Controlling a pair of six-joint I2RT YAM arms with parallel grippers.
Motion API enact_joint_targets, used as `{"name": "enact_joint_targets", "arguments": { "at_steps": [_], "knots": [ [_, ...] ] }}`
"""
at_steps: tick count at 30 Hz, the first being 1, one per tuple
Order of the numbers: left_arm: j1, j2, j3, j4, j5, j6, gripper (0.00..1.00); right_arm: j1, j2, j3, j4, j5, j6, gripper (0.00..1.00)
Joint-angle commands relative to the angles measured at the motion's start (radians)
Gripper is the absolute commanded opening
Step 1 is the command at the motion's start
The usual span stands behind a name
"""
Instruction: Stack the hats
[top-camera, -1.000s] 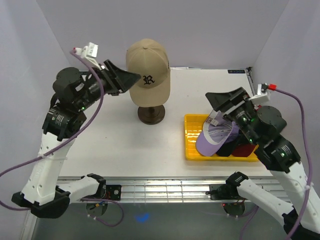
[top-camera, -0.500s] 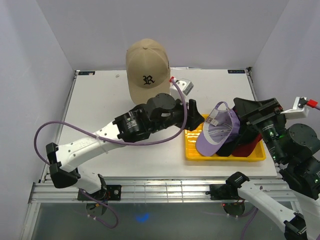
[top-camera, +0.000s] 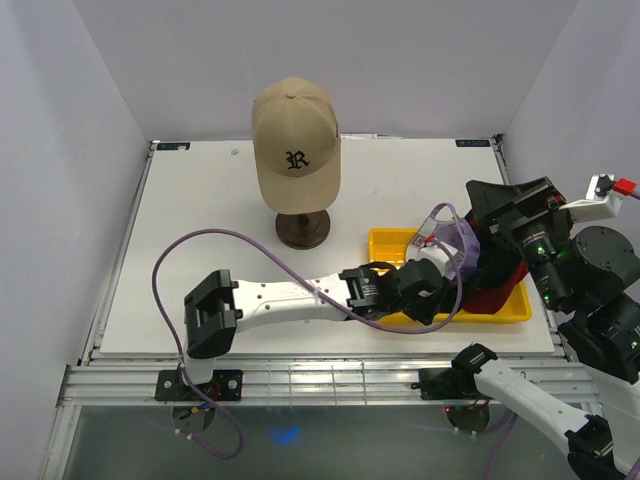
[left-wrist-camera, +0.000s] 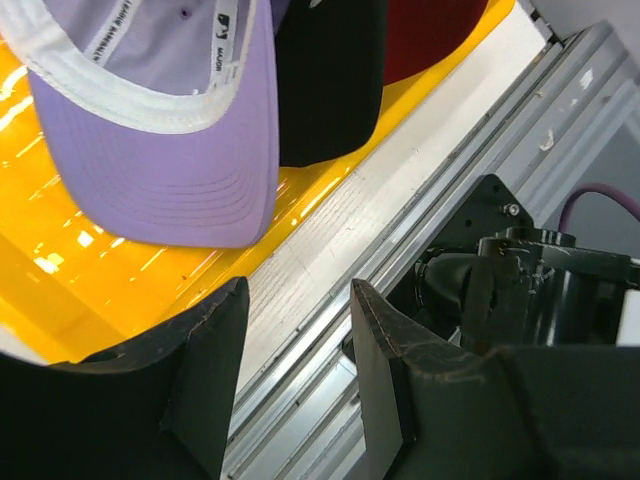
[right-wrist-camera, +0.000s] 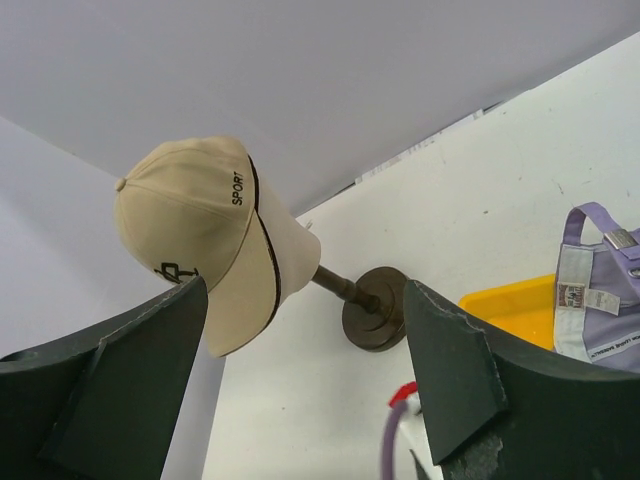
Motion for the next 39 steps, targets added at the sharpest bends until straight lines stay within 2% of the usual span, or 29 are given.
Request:
{"name": "enact_joint_targets", "arguments": {
  "at_steps": [1,12,21,25,28,32,33,36,39],
  "knots": [
    [-0.013,0.046,0.116,-0.008,-0.037,0.026,0.56,-0.002,0.024,0.032,0.039,-0.014,-0.021,0.84],
    [-0.031,0.242,0.254,-0.062,-0.153,0.059,0.56,-0.002,0.036,0.012,0.049,-0.058,-0.024,0.84],
    [-0.031,0.311,0.322,-0.105,-0.222,0.085,0.53,-0.002,0.009,0.003,0.050,-0.058,-0.021,0.84],
    [-0.031,0.317,0.342,-0.122,-0.233,0.096,0.44,-0.002,0.004,-0.005,0.049,-0.061,-0.019,0.84],
    [-0.030,0.329,0.368,-0.134,-0.219,0.098,0.29,0.000,0.018,0.010,0.049,-0.064,-0.024,0.84],
    [-0.021,0.357,0.423,-0.164,-0.146,0.113,0.17,-0.002,0.043,0.040,0.049,-0.064,-0.037,0.84],
    [-0.021,0.381,0.466,-0.186,-0.137,0.110,0.10,-0.002,0.049,0.046,0.052,-0.064,-0.042,0.84],
    [-0.007,0.405,0.504,-0.250,-0.112,0.092,0.00,-0.002,0.052,0.047,0.072,-0.066,-0.047,0.84],
    [0.016,0.380,0.498,-0.264,-0.061,0.064,0.00,-0.002,0.056,0.049,0.088,-0.069,-0.048,0.84]
  ]
}}
